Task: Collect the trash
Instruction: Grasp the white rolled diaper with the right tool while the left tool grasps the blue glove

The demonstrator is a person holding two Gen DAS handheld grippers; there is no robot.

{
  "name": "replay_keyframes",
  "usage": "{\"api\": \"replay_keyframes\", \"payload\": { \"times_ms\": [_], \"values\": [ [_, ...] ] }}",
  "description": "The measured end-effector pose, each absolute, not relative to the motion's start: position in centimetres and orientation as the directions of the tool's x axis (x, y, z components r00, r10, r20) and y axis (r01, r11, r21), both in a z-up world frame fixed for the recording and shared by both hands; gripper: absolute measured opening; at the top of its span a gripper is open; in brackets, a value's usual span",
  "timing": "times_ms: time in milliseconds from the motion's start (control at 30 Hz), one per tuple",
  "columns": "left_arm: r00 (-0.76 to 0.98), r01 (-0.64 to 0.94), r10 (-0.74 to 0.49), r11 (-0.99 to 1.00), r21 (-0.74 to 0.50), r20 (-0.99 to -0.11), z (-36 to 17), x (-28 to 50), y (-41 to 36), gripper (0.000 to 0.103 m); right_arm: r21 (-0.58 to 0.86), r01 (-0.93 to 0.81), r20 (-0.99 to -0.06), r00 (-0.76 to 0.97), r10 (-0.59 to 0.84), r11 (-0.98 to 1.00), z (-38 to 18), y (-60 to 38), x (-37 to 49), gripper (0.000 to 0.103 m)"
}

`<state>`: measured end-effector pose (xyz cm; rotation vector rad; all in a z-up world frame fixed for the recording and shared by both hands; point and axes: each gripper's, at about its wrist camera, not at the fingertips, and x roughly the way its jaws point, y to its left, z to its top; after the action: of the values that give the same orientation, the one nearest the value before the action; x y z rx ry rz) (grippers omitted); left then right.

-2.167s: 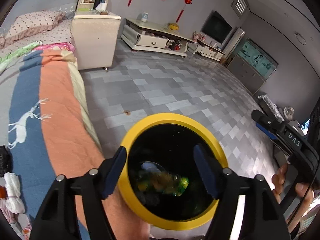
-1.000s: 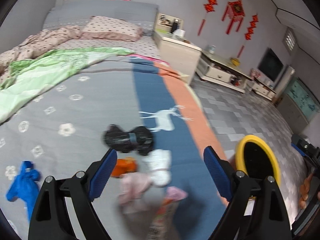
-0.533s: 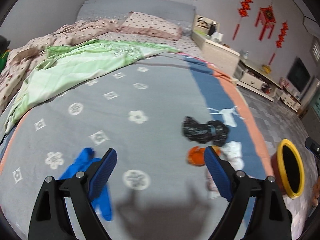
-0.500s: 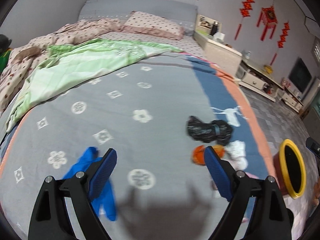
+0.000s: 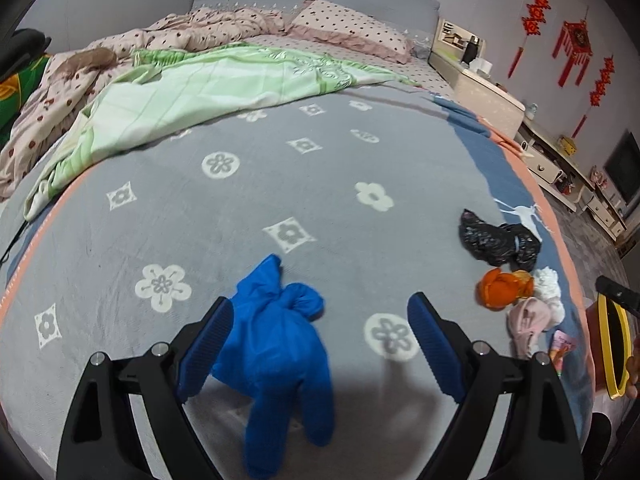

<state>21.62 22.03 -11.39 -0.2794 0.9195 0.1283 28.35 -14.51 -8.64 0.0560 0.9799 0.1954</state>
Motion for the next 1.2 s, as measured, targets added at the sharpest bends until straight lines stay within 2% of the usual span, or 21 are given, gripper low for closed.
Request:
{"api": "replay_keyframes", "payload": {
  "times_ms": [433, 700, 867, 967, 1067, 1200],
  "values": [
    [0.574, -0.217, -0.045, 0.954, -0.205, -0.817, -14.2, 22.4, 22.7, 0.085, 0.117, -0.145, -0.878, 0.447, 0.170, 0.983, -12.7, -12.0, 30.9, 0.058],
    [0.558, -0.173, -0.036, 0.972, -0.158, -0.829, -15.1, 22.6, 21.5, 0.084, 0.077, -0.142, -0.900, 0.415, 0.130, 0.987, -14.4, -10.9, 31.7, 0.052],
    [0.525, -0.151, -0.028, 0.981, -0.126, -0.850, -15.9, 23.0, 20.8, 0.063, 0.085, -0.141, -0.907, 0.399, 0.136, 0.986, -15.2, -10.8, 32.1, 0.049],
    [0.519, -0.142, -0.028, 0.983, -0.118, -0.854, -16.1, 23.0, 20.6, 0.054, 0.084, -0.150, -0.910, 0.391, 0.137, 0.985, -15.6, -10.4, 32.2, 0.047],
    [0.512, -0.148, -0.019, 0.983, -0.110, -0.859, -16.4, 23.2, 20.8, 0.041, 0.082, -0.153, -0.910, 0.392, 0.136, 0.985, -15.9, -10.1, 32.3, 0.039],
    [0.517, -0.146, -0.003, 0.985, -0.092, -0.856, -16.3, 23.0, 20.8, 0.033, 0.084, -0.168, -0.907, 0.395, 0.145, 0.982, -16.0, -9.6, 32.2, 0.029]
  ]
}}
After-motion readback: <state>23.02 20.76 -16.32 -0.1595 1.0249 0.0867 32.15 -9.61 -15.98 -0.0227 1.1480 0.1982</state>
